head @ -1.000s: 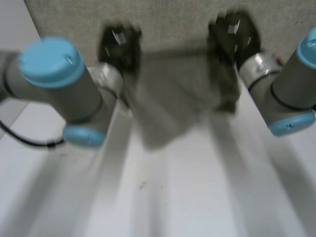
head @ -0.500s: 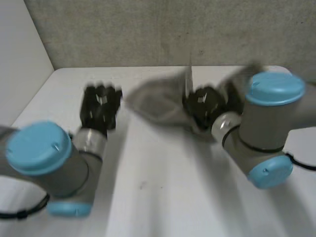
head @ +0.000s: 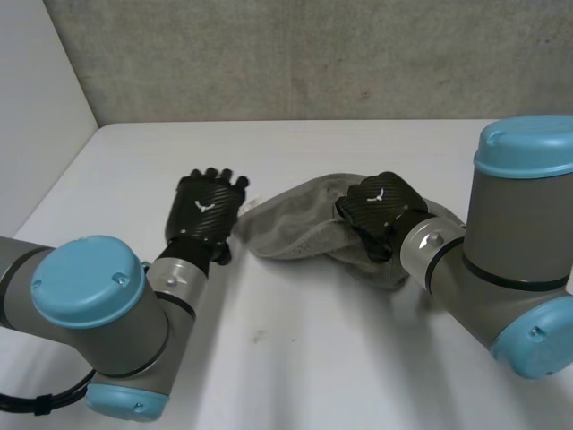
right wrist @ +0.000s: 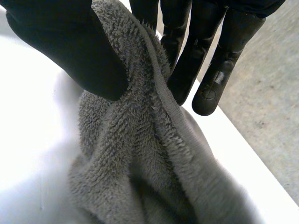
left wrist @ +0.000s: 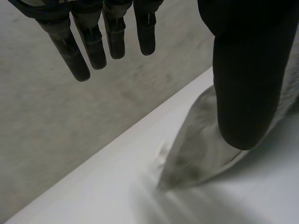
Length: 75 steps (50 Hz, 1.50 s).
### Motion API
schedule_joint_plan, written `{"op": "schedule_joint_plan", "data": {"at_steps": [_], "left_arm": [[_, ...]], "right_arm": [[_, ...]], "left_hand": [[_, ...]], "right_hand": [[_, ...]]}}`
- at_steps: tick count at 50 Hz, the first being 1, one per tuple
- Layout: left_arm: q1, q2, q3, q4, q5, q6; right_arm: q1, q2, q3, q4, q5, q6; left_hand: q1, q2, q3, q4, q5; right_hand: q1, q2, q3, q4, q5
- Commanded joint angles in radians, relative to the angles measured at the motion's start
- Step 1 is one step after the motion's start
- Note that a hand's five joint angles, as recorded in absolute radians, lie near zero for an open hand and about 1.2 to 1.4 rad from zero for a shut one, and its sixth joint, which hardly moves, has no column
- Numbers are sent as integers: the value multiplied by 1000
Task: Fold the towel.
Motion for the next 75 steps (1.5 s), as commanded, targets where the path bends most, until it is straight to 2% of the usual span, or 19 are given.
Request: {"op": "schedule_joint_plan", "data": {"at_steps": [1,9,15,16,17,18,19,20,23,27,35,37,39,45,47,53,58,65,75], "left_arm": [[-23,-63,64,-117,178,-130],[-46,-134,159,-236,238,-250],[-46,-169,210,-266,238,-276],[-46,-188,229,-264,232,-276],[-44,-206,254,-261,226,-276],[-44,-206,254,-261,226,-276],[-40,-223,277,-255,214,-279],[-35,-238,301,-238,183,-279],[-27,-249,320,-214,134,-279],[5,-246,331,-187,7,-275],[42,-161,214,-201,23,-264],[51,-123,183,-203,23,-262],[62,-58,118,-201,22,-261],[77,41,41,-204,19,-204],[104,90,-2,-206,16,-120],[143,128,-45,-201,11,15],[207,137,-64,-198,10,117],[243,144,-83,-198,7,130],[249,206,-151,-189,-38,132]], "right_arm": [[19,-67,-2,10,6,3],[24,-115,7,25,18,9],[22,-152,30,27,19,24],[22,-152,30,27,19,25],[22,-166,41,27,19,28],[22,-166,41,27,19,28],[21,-178,50,27,19,31],[19,-190,59,27,18,31],[15,-201,76,27,15,32],[11,-201,92,27,13,35],[8,-196,127,22,1,55],[8,-192,133,16,-2,77],[2,-167,141,14,-8,133],[-68,-124,161,16,-14,245],[-117,-124,202,10,-30,316],[-196,-144,262,16,-108,353],[-312,-261,366,17,-204,350],[-340,-319,452,19,-218,334],[-323,-304,579,-22,-222,223]], "left_hand": [[22,31,27,29,32],[-1,7,4,6,9],[46,54,51,53,56],[180,188,185,187,190],[504,512,509,510,513],[507,515,512,514,517],[966,974,971,973,976],[1089,1098,1094,1096,1099],[1091,1099,1096,1098,1101],[1091,1099,1096,1098,1101],[1091,1099,1096,1098,1101],[1091,1099,1096,1098,1101],[1091,1099,1096,1098,1101],[1091,1099,1096,1098,1101],[1091,1099,1096,1098,1101],[1091,1099,1096,1098,1101],[1091,1099,1096,1098,1101],[1091,1099,1096,1098,1101],[1091,1099,1096,1098,1101]], "right_hand": [[429,226,205,204,253],[429,226,205,204,253],[429,226,205,204,253],[429,226,205,204,253],[429,226,205,204,253],[429,226,205,204,253],[429,226,205,204,253],[429,226,205,204,253],[429,226,205,204,253],[429,226,205,204,253],[429,226,205,204,253],[324,122,100,100,148],[-319,-522,-543,-543,-495],[-665,-868,-889,-890,-841],[-793,-995,-1017,-1017,-969],[-793,-995,-1017,-1017,-969],[-793,-995,-1017,-1017,-969],[-780,-982,-1004,-1004,-955],[-527,-730,-752,-752,-703]]}}
